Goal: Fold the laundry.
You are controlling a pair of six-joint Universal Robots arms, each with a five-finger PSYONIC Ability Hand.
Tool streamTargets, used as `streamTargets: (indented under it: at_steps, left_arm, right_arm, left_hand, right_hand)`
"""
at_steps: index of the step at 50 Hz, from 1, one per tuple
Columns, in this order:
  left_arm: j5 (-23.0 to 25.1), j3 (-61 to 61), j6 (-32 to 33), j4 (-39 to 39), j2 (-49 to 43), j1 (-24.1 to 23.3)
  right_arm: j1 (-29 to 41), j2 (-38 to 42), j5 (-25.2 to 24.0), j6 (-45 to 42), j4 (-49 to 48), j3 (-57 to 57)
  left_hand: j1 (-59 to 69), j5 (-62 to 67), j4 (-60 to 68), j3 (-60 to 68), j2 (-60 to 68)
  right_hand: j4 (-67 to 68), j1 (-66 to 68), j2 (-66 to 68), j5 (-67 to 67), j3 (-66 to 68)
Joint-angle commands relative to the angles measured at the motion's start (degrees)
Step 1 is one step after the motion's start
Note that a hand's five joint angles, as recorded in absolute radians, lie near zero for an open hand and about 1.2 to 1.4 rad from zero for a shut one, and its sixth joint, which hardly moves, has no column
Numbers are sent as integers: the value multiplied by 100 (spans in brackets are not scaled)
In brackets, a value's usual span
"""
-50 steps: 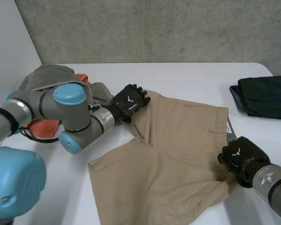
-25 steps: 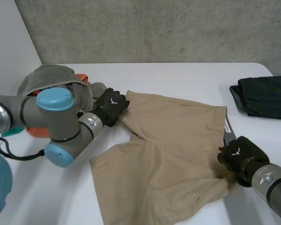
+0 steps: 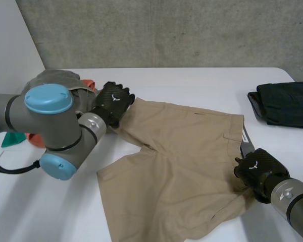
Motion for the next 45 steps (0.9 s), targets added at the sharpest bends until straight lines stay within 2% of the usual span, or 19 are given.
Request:
streamTargets:
  at_steps: [1,5,12,17,22,30,35,36,38,45]
  left_arm:
    - [716,692,-172,-78,-687,15]
    - [778,956,-154,-455,-1047,24]
    - [743,983,-137,-921,-1075,68]
    - [568,860,-137,-1027,-1031,182]
    - [251,482,-110,-1010,-785,182]
    - [172,-282,-128,-975,-152,112]
    - [154,-704,-128,-966,156,103]
    - [146,-809,-119,-966,260,103]
    - [128,-898,-128,-966,401,103]
    - [-241,-1469,-329,-975,1499,94]
  right_arm:
    - [2,8,8,-4,-38,18]
    - [-25,8,-1,-4,-47,27]
    - [-78,8,-10,-4,-47,27]
    - [-78,-1,-10,-4,-47,10]
    - [-60,-1,-19,5,-47,1]
    - [-95,-36,-45,136,14,-96]
    - [-51,-45,-36,242,32,-131]
    - [-51,-45,-36,243,41,-131]
    - [-34,-45,-62,243,67,-166]
    - [-25,-54,-360,347,172,-376]
  left_hand:
    - [123,222,185,106,119]
    - [257,356,319,240,252]
    - [996,1095,1058,979,991]
    - [3901,3999,3963,3883,3896]
    - [4665,4764,4727,4648,4660]
    - [4011,4110,4073,3994,4006]
    - [1624,1723,1686,1607,1619]
    - [821,920,883,804,816]
    - [176,275,238,159,172]
    - [6,104,68,-12,1]
  right_hand:
    - [1119,1562,1259,1187,1150]
    - [1119,1562,1259,1187,1150]
    - [1119,1562,1259,1187,1150]
    - [1119,1562,1259,1187,1150]
    - [1119,1562,1259,1187,1150]
    - [1119,1562,1259,1187,1150]
    - [1119,1562,1259,1187,1150]
    - [1119,1562,1259,1187,1150]
    - [1119,1562,1259,1187,1150]
    - [1119,1562,1259,1187,1150]
